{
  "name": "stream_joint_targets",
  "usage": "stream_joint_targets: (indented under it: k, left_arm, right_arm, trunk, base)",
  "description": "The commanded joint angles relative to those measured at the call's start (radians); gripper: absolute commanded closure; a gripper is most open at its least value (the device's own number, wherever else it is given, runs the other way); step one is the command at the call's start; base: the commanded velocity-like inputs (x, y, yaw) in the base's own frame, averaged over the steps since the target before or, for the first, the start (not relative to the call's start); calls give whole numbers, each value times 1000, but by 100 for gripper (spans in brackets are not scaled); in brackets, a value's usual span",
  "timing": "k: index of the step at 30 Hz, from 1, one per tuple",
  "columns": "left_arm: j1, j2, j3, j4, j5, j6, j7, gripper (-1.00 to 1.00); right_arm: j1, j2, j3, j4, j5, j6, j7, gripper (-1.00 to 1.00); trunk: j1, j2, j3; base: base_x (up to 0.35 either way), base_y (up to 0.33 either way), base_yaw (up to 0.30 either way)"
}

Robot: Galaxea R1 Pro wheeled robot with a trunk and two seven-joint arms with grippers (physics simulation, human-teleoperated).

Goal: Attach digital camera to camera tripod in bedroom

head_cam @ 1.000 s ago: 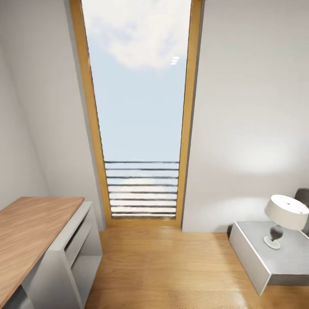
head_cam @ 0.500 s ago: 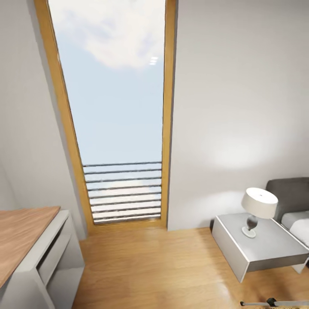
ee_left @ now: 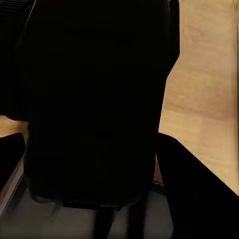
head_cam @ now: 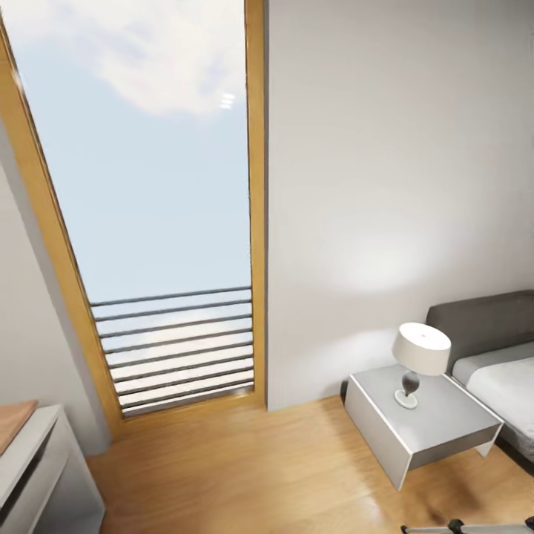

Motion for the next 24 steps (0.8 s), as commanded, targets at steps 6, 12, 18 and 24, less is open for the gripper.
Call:
stream_joint_targets:
  k: [6,12,18,24]
  left_arm:
    - [-1,0,-8,1,8,-3,-5,100]
    - [-1,0,-7,2,9,-3,-5,100]
    - [-1,0,-7,2,9,-3,-5,100]
    - [-1,0,-7,2,9,-3,-5,100]
  right_arm:
    - [-2,0,-9,3,9,-2,2,-100]
    - [-2,0,-9,3,9,-1,2,-100]
    - [-2,0,-9,3,9,-1,2,-100]
    - [-2,0,-9,3,8,-1,2,-100]
  trunk:
    - [1,-1,-1]
    - [1,-1,-1]
    - [1,-1,-1]
    - [1,-1,-1]
  base:
    - [276,78,-282]
    - [60,15,-283]
    - [6,2,-282]
    - [1,0,-282]
